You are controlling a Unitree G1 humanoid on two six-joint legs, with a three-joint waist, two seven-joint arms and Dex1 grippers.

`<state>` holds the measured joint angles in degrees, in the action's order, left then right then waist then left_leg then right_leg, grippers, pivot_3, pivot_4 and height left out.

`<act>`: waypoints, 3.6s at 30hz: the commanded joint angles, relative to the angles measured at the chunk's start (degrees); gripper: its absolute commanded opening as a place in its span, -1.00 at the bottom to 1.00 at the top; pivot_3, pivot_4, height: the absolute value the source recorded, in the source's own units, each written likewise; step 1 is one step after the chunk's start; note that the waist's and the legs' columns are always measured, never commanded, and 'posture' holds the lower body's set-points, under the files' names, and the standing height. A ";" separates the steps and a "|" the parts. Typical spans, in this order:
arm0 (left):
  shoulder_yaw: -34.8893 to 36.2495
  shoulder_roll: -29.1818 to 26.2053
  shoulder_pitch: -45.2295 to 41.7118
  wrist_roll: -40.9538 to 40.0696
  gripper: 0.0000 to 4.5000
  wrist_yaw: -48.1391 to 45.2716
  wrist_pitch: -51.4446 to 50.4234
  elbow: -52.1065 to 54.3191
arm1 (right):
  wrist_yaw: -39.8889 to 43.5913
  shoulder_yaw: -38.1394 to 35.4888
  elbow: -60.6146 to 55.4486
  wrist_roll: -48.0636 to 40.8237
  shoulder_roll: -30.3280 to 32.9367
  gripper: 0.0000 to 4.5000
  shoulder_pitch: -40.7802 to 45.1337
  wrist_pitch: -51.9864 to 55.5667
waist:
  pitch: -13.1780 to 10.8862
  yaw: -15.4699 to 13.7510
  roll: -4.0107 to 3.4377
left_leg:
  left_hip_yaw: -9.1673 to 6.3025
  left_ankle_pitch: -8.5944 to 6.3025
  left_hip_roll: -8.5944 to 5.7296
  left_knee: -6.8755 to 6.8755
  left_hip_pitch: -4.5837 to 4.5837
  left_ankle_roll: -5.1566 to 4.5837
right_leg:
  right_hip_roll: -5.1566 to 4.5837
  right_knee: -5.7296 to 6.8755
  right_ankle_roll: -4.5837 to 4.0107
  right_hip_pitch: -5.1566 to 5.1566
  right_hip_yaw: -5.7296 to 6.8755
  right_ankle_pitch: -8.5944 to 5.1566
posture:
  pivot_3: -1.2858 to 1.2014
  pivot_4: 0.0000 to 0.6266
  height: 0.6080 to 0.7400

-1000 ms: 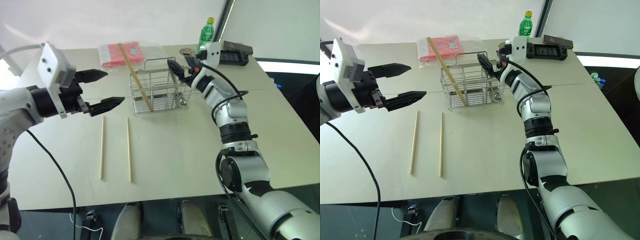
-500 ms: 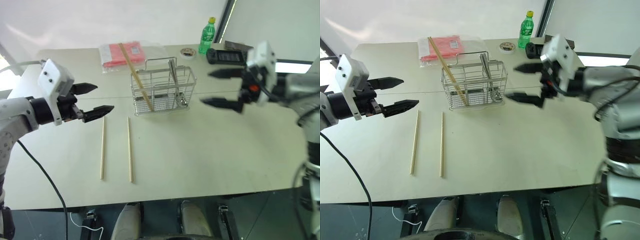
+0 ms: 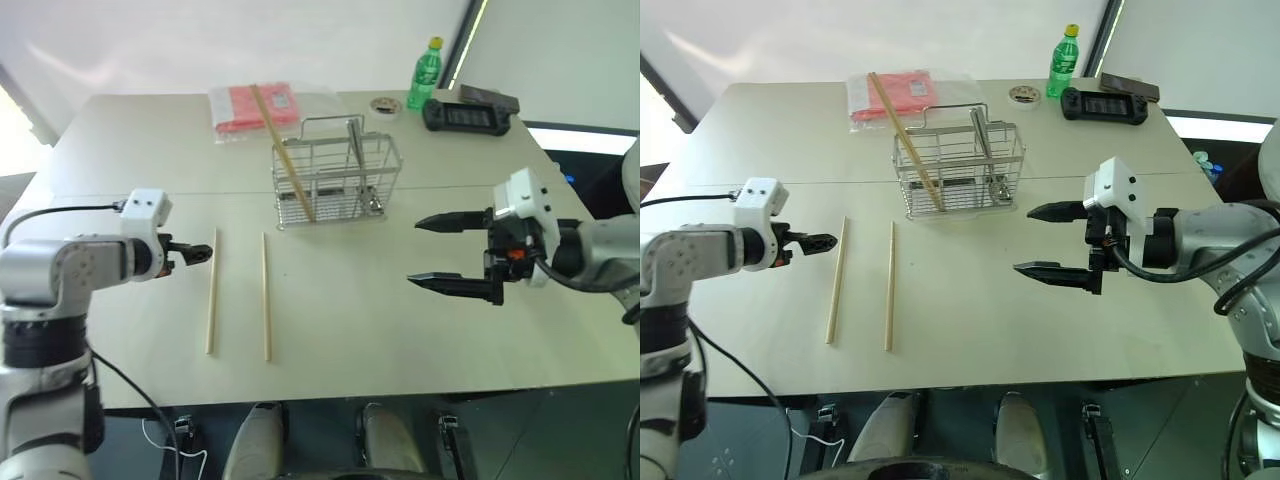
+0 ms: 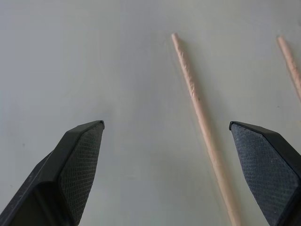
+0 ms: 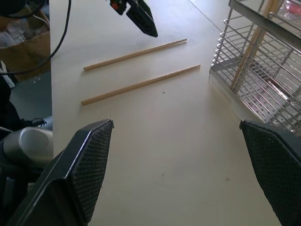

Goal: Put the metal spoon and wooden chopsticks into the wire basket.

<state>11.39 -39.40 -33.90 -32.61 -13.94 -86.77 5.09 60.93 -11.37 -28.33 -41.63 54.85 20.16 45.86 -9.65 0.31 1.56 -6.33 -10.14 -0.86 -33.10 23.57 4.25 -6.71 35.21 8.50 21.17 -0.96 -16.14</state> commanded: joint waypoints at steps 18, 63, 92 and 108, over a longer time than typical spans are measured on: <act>-6.98 6.01 -12.64 8.09 -0.06 -2.39 -5.39 -21.20 | -7.08 -3.59 -4.42 -5.44 -0.28 1.00 -2.69 0.02 | 0.12 0.36 -0.06 | 0.01 0.00 -0.03 0.02 -0.08 0.01 | -0.04 0.00 0.01 -0.06 -0.02 0.00 | 0.03 -0.52 0.72; -1.83 27.50 -27.96 11.27 -0.99 -14.97 71.72 -31.92 | -17.83 -10.86 -8.73 -14.86 0.95 1.00 -7.77 3.84 | -0.17 -0.95 0.44 | -0.10 0.09 -0.23 -0.17 0.36 0.09 | -0.16 -0.04 0.27 0.12 0.06 0.12 | 0.03 -0.52 0.72; -2.27 7.42 -24.29 4.26 0.82 0.22 -4.85 -4.06 | -18.65 -6.54 -4.85 -13.34 0.08 1.00 -3.93 3.18 | -0.17 0.46 0.42 | -0.19 0.08 -0.21 -0.10 0.08 0.07 | -0.12 0.04 0.27 -0.07 0.06 0.10 | 0.03 -0.52 0.72; -8.26 18.71 -17.53 -5.68 0.82 13.18 -5.73 -17.05 | -17.60 -8.09 -6.55 -14.80 1.27 1.00 -6.39 3.87 | -0.16 0.29 0.39 | -0.19 0.07 -0.21 -0.10 0.12 0.08 | -0.12 0.01 0.25 -0.05 0.04 0.10 | 0.03 -0.52 0.72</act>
<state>3.40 -20.09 -51.14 -36.85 -2.15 -91.94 -10.28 42.76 -17.01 -32.82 -55.32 55.14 13.70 49.88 -9.81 0.60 1.96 -6.52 -10.07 -1.07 -33.21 23.68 4.33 -6.84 35.21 8.75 21.11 -0.93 -16.04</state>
